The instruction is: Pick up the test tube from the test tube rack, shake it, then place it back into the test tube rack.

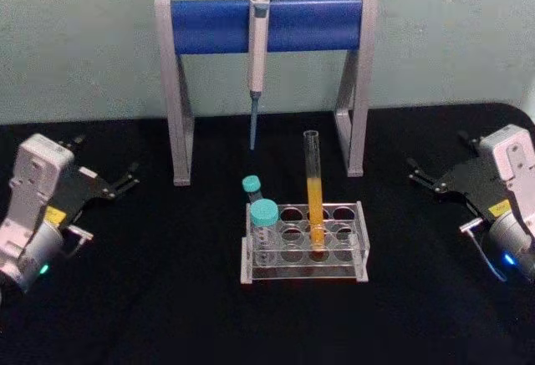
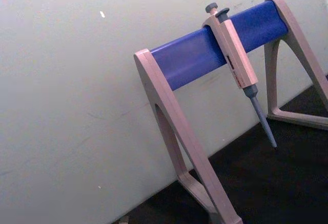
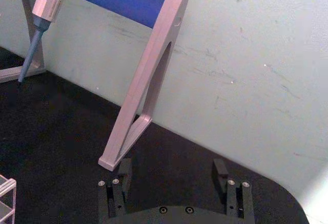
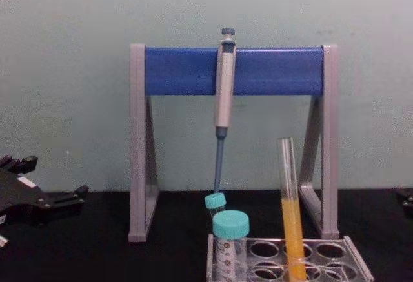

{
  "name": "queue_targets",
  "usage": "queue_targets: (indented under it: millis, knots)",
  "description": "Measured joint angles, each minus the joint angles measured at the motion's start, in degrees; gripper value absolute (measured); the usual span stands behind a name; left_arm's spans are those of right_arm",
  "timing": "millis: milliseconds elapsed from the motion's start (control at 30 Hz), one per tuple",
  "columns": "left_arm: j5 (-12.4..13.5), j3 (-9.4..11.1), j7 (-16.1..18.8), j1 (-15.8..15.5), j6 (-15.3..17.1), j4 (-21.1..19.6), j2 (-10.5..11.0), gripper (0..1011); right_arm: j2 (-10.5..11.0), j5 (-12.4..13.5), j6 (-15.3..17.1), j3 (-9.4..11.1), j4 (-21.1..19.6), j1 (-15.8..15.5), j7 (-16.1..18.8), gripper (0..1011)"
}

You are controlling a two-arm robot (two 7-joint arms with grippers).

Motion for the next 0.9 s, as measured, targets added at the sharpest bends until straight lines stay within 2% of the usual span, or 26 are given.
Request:
queue_targets:
  millis: [900]
  knots:
    - [0.0,0.0,0.0,0.0,0.0,0.0,0.0,1001,0.0,0.0,0.0,0.0,0.0,0.0,0.0,1000]
